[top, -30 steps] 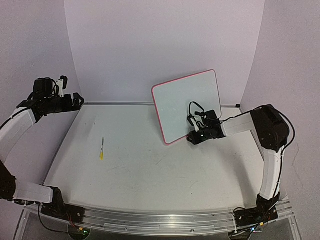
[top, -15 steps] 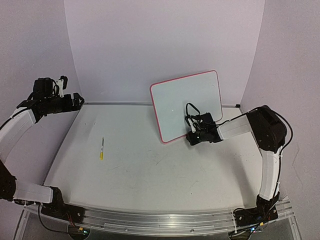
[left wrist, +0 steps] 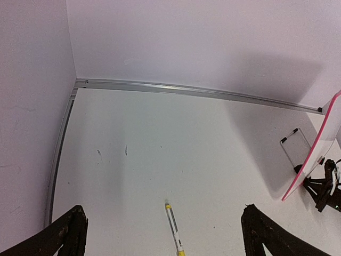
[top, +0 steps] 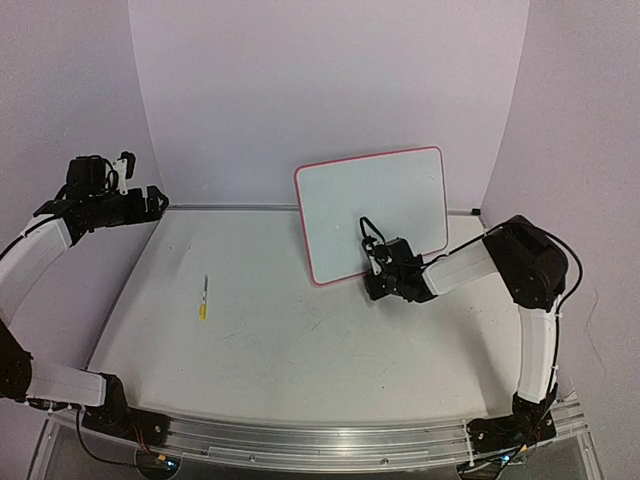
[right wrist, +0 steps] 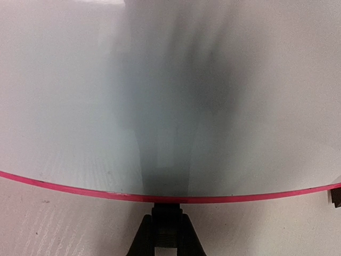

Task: Write a sentence on the whiteboard
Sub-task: Move the whiteboard stand to the center of the board.

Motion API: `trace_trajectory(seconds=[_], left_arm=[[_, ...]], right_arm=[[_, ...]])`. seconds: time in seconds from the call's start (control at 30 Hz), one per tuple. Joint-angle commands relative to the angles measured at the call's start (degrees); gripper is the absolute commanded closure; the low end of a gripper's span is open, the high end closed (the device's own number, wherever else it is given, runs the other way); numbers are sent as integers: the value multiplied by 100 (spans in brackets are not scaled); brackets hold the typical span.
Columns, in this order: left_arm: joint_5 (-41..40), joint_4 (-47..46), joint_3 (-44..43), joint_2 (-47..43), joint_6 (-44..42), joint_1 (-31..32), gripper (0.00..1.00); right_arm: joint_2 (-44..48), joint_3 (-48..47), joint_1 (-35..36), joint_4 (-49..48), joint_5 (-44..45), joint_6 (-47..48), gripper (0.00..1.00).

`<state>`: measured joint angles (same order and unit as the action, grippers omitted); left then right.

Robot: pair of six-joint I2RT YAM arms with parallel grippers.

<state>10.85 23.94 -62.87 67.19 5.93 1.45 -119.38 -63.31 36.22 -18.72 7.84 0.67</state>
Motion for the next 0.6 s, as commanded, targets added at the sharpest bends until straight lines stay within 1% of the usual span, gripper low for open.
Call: trace_trajectory(seconds=[0.0, 0.2, 0.43, 0.57], left_arm=[[48, -162, -47, 47, 31, 6, 1], [88, -162, -42, 87, 73, 4, 1], [130, -162, -32, 116, 75, 14, 1], [135, -160, -36, 147, 93, 21, 1]], right_arm=[[272, 89, 731, 375, 509, -485, 100], [139, -82, 1501, 957, 1290, -1394, 100], [-40, -529, 2356, 1500, 1608, -2306, 100], [-205, -914, 2696, 1807, 1752, -2710, 100]])
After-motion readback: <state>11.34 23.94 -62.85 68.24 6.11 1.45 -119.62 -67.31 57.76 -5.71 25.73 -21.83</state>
